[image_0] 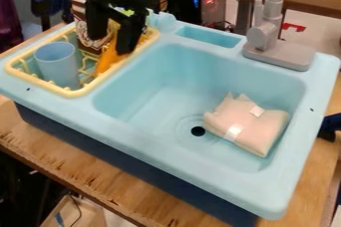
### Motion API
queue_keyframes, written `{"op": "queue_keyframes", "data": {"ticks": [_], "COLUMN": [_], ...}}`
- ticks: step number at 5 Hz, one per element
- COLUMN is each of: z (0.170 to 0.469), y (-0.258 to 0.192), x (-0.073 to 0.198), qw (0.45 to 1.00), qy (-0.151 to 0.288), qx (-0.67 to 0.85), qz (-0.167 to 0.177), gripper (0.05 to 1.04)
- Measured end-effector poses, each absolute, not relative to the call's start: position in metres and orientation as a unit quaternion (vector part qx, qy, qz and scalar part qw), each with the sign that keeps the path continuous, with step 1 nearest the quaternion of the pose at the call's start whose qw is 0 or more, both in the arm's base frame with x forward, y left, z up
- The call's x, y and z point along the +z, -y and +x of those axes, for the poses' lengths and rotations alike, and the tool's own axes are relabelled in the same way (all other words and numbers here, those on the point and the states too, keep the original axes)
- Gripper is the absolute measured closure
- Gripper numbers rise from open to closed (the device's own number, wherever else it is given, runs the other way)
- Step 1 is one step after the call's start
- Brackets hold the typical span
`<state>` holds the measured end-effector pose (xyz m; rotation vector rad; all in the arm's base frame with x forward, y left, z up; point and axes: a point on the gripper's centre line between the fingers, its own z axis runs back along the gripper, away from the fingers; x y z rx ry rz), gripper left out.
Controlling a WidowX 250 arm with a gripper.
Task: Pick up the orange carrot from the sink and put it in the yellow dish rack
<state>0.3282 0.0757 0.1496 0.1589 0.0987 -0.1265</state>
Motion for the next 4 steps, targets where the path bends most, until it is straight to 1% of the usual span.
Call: {"op": "queue_keyframes", "data": {"ticks": [1,2,3,4], "z": [0.325,0.315,0.294,0.283], "y": [-0.069,-0.047,-0.033,-0.017], "x": [0.166,0.186,0.204,0.211], "qw": [0.994,0.990,0.988,0.989], "qy": [-0.032,-0.017,0.001,0.011], "qx": [-0.067,-0.100,-0.112,-0.126], "qz": [0.083,0.099,0.106,0.070], "gripper": [0.089,0.089,0.089,0.089]}}
